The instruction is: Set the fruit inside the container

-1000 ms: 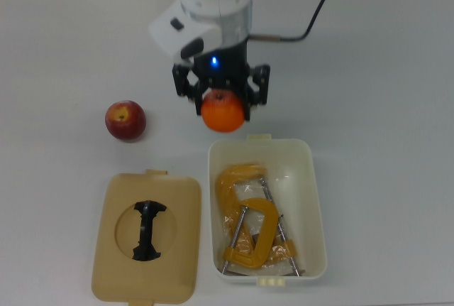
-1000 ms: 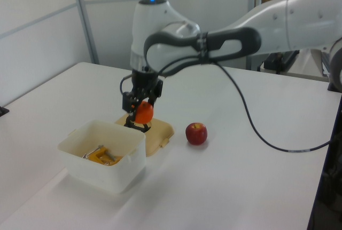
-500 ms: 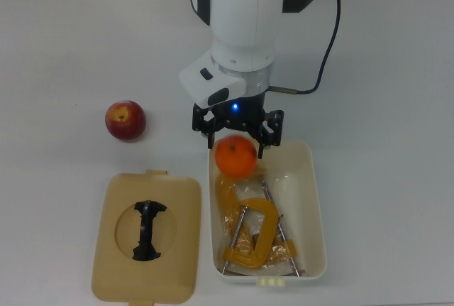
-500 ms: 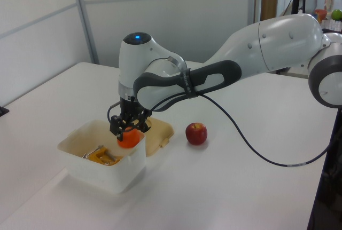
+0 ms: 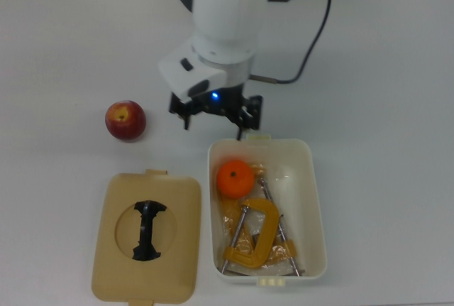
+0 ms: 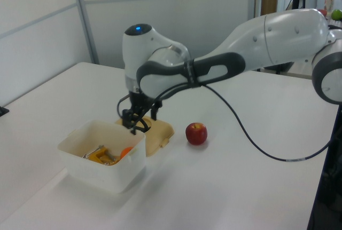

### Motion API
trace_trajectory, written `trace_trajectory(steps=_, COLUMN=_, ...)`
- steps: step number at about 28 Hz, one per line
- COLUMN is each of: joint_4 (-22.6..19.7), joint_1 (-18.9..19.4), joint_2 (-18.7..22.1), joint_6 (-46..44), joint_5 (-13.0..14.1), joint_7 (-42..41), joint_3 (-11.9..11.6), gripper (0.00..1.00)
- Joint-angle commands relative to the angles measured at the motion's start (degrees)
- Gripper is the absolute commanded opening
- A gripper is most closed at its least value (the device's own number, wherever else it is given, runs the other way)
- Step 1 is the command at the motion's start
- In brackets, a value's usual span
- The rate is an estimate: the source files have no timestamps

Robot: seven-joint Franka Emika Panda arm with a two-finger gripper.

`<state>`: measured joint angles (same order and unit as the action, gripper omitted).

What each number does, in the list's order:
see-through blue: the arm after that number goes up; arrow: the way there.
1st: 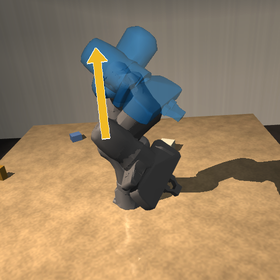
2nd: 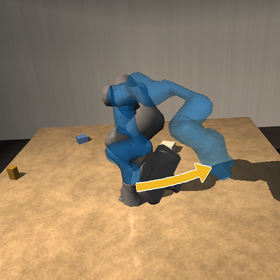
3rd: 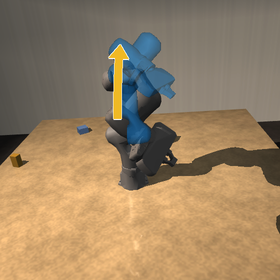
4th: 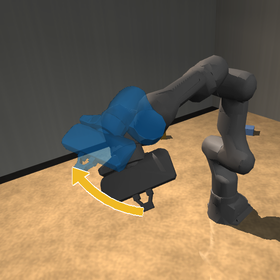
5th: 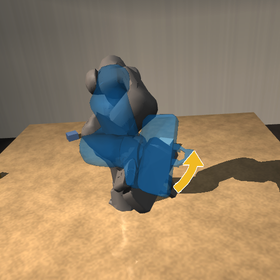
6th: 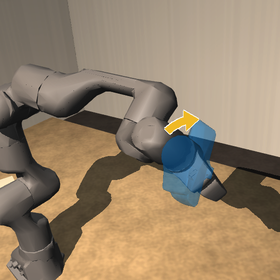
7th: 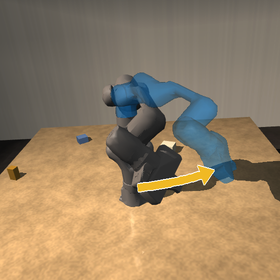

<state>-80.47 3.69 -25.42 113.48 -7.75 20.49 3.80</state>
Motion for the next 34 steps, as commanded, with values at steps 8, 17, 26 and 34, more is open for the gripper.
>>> trace_trajectory(steps=8, joint_4=-1.97, joint_1=-9.66, joint_2=3.36, joint_6=-13.55, joint_5=1.16, joint_7=-17.67, joint_3=-0.29, gripper=1.00)
trace_trajectory(steps=17, joint_4=-10.03, joint_1=-14.59, joint_2=2.74, joint_6=-5.76, joint_5=-4.11, joint_7=-20.76, joint_3=-0.46, gripper=1.00)
trace_trajectory(steps=26, joint_4=-18.75, joint_1=-14.51, joint_2=2.39, joint_6=4.89, joint_5=-9.13, joint_7=-17.60, joint_3=-0.90, gripper=1.00)
trace_trajectory(steps=34, joint_4=-19.46, joint_1=-14.33, joint_2=2.83, joint_6=6.49, joint_5=-9.57, joint_7=-15.22, joint_3=-0.73, gripper=1.00)
